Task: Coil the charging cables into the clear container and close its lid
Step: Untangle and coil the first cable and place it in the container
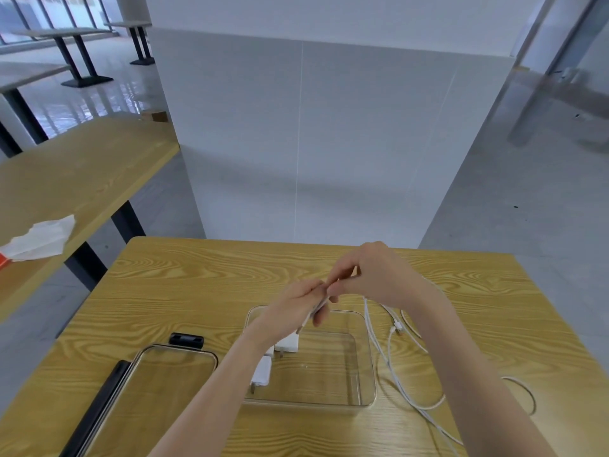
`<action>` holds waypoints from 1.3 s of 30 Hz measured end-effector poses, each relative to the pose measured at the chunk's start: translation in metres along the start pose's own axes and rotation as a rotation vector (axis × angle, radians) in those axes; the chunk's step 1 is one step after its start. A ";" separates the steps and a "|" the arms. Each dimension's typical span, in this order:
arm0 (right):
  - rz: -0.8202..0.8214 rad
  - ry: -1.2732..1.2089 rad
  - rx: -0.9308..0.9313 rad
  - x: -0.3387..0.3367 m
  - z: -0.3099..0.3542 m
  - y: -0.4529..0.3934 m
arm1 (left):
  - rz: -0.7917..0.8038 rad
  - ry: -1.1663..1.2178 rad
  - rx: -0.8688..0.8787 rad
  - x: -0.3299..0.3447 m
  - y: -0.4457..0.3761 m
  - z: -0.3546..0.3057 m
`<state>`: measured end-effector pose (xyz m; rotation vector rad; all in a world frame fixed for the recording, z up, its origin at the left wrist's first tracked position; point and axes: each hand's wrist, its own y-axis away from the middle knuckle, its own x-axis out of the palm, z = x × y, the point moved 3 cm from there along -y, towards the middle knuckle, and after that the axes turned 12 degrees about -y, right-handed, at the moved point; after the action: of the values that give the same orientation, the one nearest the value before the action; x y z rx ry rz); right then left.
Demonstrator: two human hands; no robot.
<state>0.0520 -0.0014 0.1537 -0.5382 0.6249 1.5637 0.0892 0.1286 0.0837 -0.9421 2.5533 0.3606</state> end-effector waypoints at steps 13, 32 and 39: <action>-0.176 -0.529 -0.130 0.007 -0.029 -0.005 | 0.212 1.139 -0.041 -0.006 0.002 0.002; -0.356 -1.090 0.150 0.070 -0.061 -0.005 | -0.151 1.504 -0.123 -0.004 -0.006 0.010; -0.441 -1.420 0.238 0.067 -0.064 -0.006 | -0.252 1.298 -0.172 0.000 -0.009 0.015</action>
<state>0.0507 0.0053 0.0610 0.6064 -0.3915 1.0602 0.0990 0.1277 0.0699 -2.0200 3.4189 -0.2241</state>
